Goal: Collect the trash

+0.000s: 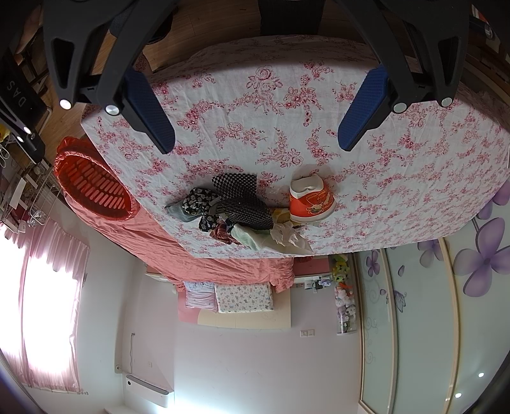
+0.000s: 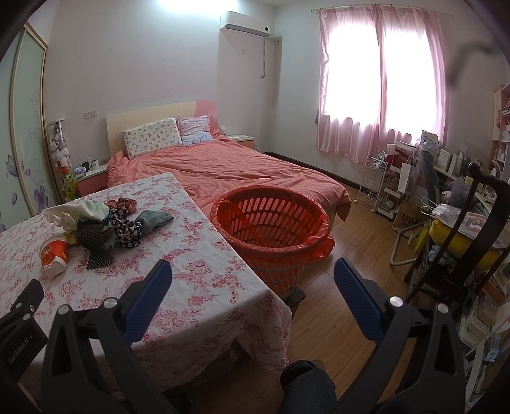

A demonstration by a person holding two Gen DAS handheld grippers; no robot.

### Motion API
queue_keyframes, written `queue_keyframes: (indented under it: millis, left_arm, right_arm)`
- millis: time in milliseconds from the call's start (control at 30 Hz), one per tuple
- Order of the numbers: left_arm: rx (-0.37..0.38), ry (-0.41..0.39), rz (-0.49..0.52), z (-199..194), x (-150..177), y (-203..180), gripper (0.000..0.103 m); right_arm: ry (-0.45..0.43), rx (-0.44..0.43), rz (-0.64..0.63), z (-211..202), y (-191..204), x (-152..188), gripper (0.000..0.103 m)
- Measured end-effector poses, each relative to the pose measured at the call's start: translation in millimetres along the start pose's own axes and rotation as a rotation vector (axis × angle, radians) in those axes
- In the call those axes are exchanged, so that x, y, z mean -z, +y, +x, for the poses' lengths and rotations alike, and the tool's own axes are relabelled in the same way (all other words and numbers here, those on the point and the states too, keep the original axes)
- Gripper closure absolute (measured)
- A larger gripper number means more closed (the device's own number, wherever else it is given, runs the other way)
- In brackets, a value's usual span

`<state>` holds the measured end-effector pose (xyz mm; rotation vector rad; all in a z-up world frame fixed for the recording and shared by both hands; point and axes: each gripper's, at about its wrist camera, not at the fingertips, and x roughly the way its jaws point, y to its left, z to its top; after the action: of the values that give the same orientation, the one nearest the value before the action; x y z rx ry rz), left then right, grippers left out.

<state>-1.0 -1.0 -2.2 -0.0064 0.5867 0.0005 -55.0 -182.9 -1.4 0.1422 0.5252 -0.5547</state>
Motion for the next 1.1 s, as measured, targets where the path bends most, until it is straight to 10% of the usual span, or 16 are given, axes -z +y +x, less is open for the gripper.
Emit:
queue_keyframes:
  millis: [1100]
  left_arm:
    - [0.001, 0.003, 0.0, 4.0, 6.5, 1.5, 0.002]
  right_arm:
    - [0.003, 0.001, 0.0, 1.6, -1.4, 1.2, 0.004]
